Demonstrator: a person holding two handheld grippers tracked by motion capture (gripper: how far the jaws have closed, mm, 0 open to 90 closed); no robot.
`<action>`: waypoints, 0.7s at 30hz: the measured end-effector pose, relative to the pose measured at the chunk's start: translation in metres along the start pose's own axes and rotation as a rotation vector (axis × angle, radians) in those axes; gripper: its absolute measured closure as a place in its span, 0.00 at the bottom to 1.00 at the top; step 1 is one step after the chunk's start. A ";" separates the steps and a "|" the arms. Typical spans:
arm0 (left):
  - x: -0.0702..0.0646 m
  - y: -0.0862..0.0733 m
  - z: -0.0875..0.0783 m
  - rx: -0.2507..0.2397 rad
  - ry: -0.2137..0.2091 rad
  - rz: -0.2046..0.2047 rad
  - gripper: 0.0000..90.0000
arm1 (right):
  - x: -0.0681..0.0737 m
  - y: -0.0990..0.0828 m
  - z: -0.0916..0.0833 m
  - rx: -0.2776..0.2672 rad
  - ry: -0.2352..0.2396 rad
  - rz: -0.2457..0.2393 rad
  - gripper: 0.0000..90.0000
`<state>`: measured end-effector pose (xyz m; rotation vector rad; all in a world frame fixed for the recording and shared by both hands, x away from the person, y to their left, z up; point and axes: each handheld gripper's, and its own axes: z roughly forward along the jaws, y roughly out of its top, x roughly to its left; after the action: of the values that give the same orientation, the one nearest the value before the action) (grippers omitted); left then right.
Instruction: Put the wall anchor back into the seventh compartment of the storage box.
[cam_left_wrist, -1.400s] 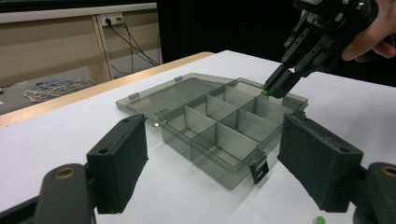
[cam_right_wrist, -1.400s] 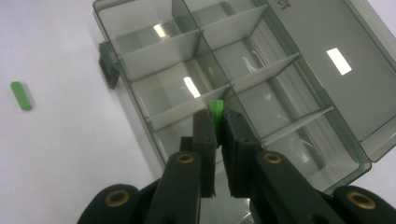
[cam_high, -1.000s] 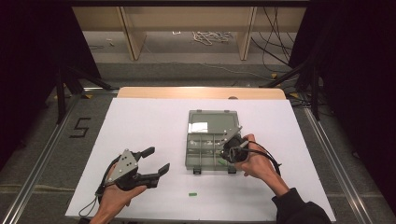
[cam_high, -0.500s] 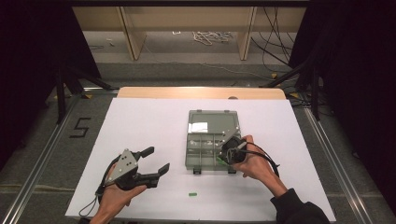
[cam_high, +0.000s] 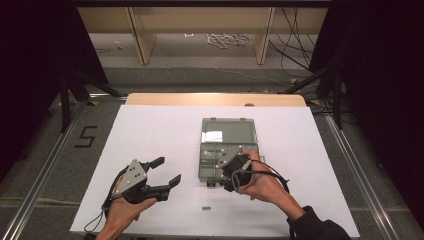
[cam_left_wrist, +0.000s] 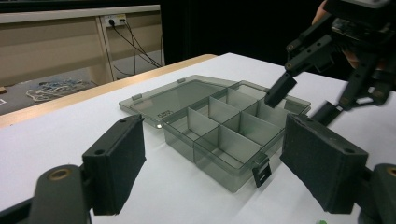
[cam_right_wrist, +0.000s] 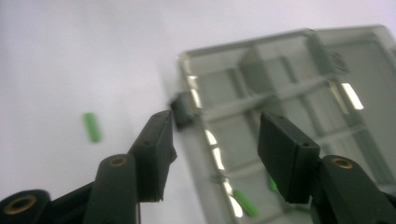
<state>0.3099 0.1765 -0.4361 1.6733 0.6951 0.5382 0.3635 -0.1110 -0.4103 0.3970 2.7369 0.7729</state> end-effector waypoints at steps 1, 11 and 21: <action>0.000 0.000 0.000 -0.001 -0.001 -0.002 0.23 | 0.004 0.002 0.001 0.001 0.008 -0.011 0.49; 0.001 0.000 0.000 -0.008 0.002 -0.001 0.23 | 0.029 0.009 0.015 0.027 0.132 -0.078 0.46; 0.003 0.000 -0.001 -0.012 0.013 -0.027 0.23 | 0.051 0.009 0.037 0.102 0.214 -0.116 0.54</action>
<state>0.3113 0.1797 -0.4356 1.6484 0.7217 0.5329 0.3304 -0.0698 -0.4447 0.1824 2.9758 0.6836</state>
